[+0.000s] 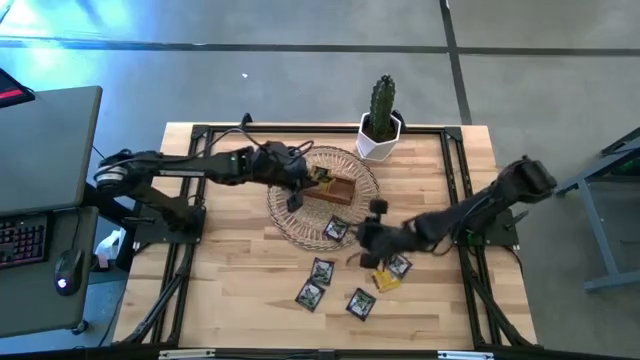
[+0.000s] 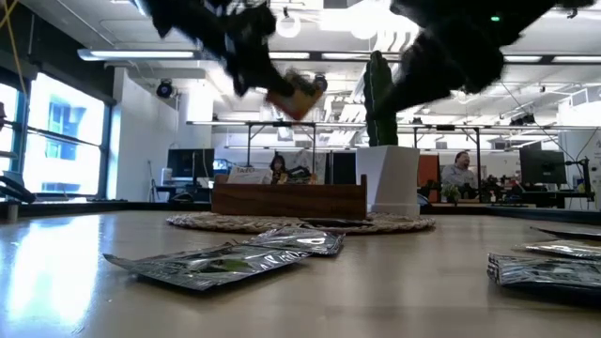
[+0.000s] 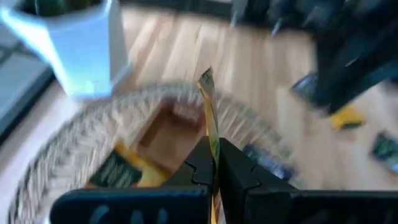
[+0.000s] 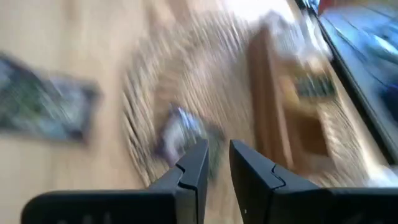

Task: Pick & Place Tea
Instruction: Put the yellow tea pack into the middle section of the wooden organizer

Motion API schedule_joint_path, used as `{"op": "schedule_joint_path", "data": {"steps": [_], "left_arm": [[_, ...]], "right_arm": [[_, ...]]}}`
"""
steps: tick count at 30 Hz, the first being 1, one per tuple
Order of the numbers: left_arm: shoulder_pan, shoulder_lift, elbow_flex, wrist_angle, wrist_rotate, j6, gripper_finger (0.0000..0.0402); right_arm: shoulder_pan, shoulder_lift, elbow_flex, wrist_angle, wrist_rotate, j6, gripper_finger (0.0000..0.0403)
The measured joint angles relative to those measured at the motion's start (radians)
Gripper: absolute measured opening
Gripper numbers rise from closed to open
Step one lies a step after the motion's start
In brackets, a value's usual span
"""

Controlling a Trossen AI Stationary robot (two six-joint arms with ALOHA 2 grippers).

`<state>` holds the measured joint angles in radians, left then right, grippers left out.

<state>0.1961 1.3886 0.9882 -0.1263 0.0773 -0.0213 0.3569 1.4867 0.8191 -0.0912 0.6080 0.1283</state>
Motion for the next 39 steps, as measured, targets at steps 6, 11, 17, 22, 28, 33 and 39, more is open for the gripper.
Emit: {"op": "schedule_joint_path", "data": {"steps": [6, 11, 17, 22, 28, 33, 39], "left_arm": [[0.065, 0.049, -0.089, 0.127, 0.013, 0.028, 0.0], [0.066, 0.064, -0.111, 0.16, 0.014, 0.144, 0.0], [0.066, 0.063, -0.117, 0.213, 0.062, 0.204, 0.0], [0.066, 0.064, -0.117, 0.18, 0.025, 0.213, 0.0], [0.067, 0.064, -0.117, 0.146, -0.027, 0.23, 0.0], [0.067, 0.064, -0.117, 0.153, -0.042, 0.23, 0.0], [0.066, 0.064, -0.117, 0.154, -0.043, 0.227, 0.0]], "right_arm": [[-0.227, -0.099, -0.144, 0.515, -0.257, -0.22, 0.0055], [-0.454, -0.089, -0.137, 0.544, -0.438, -0.155, 0.0055], [-0.616, 0.041, -0.045, 0.544, -0.756, -0.102, 0.0056], [-0.655, 0.109, 0.05, 0.466, -0.829, -0.11, 0.0056], [-0.665, 0.12, 0.121, 0.361, -0.846, -0.118, 0.0056], [-0.664, 0.119, 0.129, 0.346, -0.842, -0.126, 0.0053], [-0.665, 0.119, 0.129, 0.335, -0.824, -0.14, 0.0005]]}}
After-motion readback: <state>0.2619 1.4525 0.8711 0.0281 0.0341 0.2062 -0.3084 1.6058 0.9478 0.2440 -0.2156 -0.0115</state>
